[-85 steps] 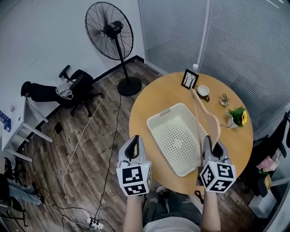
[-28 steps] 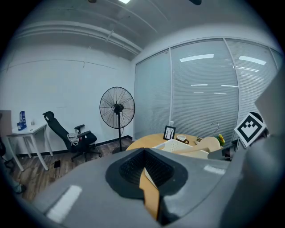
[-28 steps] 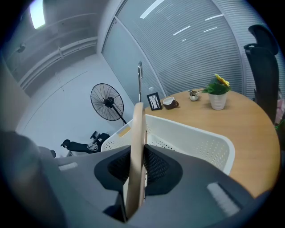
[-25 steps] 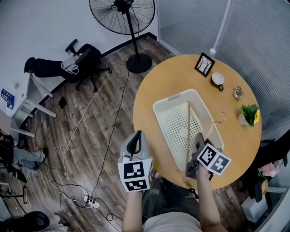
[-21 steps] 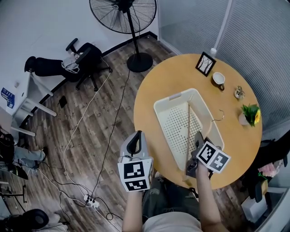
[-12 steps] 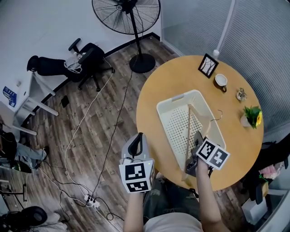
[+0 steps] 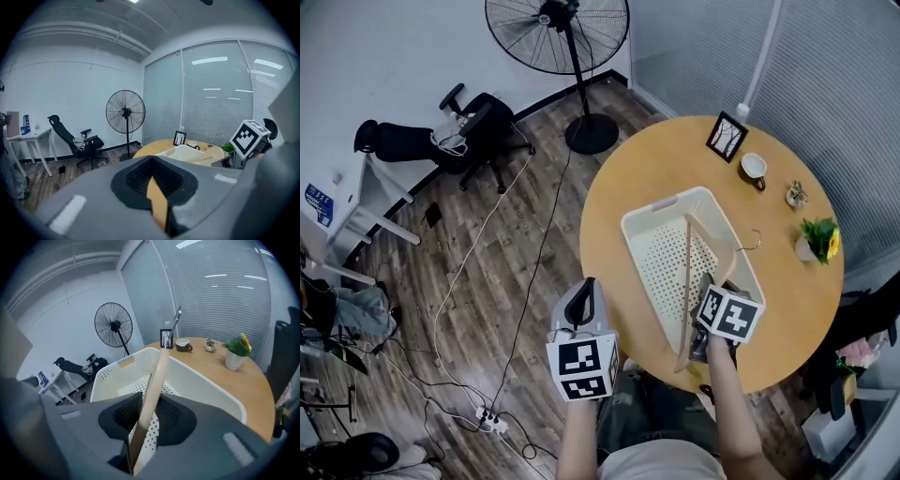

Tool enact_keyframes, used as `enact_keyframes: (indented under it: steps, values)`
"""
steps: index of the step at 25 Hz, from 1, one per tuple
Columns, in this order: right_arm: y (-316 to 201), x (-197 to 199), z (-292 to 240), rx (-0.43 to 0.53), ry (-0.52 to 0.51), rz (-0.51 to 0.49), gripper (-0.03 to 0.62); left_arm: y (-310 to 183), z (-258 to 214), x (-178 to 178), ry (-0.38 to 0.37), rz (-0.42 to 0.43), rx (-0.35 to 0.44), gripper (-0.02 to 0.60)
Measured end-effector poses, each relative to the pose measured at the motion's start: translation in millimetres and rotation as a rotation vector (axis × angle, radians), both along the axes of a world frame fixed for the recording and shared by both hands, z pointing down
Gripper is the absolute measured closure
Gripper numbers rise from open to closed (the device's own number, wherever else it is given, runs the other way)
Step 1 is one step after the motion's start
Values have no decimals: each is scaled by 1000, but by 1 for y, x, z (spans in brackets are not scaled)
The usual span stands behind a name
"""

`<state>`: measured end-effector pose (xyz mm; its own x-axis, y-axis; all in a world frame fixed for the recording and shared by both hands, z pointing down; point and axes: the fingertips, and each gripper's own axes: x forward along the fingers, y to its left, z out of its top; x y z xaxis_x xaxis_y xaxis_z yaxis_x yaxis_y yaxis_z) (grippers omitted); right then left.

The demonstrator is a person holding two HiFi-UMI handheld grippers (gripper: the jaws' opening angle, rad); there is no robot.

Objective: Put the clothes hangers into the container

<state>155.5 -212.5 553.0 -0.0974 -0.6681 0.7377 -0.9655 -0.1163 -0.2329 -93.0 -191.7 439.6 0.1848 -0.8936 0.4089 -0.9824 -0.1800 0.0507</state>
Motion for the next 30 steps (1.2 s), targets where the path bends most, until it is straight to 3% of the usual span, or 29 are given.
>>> enact_keyframes:
  steps: [2,6,7,9,13,20,22,25,30]
  values:
    - [1,2,2,-19,29,-32,488,0,1,2,0,3,-1,581]
    - [6,2,9,-65,77,-98,364,0,0,7,1,12,2,581]
    - [7,2,10,-73,83,-103,359,0,0,8,2,15,3,581]
    - [10,4,13,-93,92,-102,347,0,-1,11,3,21,4,581]
    - [17,11,25,-169,105,-89,230,1,-1,15,2,26,2,581]
    - [29,28,44,-272,134,-22,120,1,2,9,2,5,-4,581]
    - [28,28,45,-282,146,-16,103,1,3,9,3,3,-7,581]
    - [32,30,49,-298,164,8,28,1,3,9,6,3,-7,581]
    - [23,41,33,-223,283,37,-17,1,2,6,7,-3,-2,581]
